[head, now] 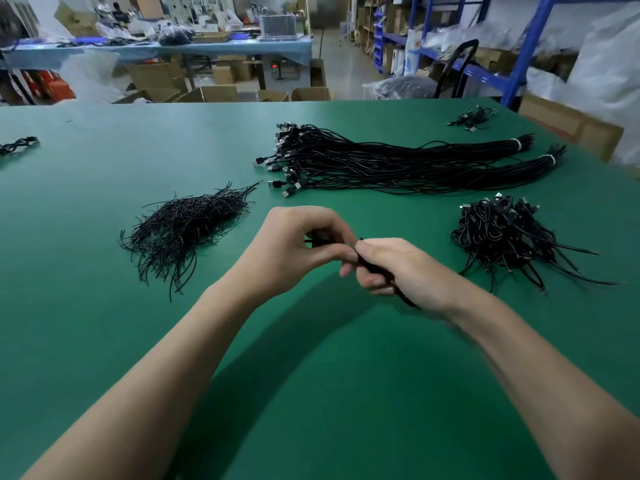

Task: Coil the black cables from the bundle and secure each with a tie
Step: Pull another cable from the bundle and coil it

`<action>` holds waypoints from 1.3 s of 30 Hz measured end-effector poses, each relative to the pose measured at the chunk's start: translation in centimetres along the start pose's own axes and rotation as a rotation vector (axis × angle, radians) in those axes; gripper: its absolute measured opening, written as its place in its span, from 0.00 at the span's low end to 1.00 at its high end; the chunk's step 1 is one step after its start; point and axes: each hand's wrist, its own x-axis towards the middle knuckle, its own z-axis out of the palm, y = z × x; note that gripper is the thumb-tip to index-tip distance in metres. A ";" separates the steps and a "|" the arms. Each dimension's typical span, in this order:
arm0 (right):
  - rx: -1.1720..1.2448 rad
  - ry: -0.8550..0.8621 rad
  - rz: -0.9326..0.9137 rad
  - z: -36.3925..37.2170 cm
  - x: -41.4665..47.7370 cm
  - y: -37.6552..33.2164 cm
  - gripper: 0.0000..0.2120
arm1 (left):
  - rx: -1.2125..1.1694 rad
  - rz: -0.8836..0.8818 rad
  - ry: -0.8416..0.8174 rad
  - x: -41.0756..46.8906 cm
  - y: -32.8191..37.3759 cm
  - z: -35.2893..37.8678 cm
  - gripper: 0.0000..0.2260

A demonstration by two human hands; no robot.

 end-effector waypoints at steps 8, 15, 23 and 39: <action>0.143 -0.139 0.018 -1.0 0.0 1.1 0.17 | -0.033 -0.020 -0.074 -0.6 -1.8 0.5 0.09; 0.074 -0.096 0.004 -0.8 0.3 1.5 0.16 | 0.005 -0.131 -0.143 -0.9 -2.6 1.2 0.03; -0.073 0.068 -0.066 0.0 0.1 2.2 0.16 | 0.166 -0.171 -0.272 -1.3 -2.0 2.0 0.06; 0.126 -0.108 0.126 -0.6 -0.8 2.6 0.28 | 0.251 -0.062 -0.117 -2.0 0.0 2.3 0.12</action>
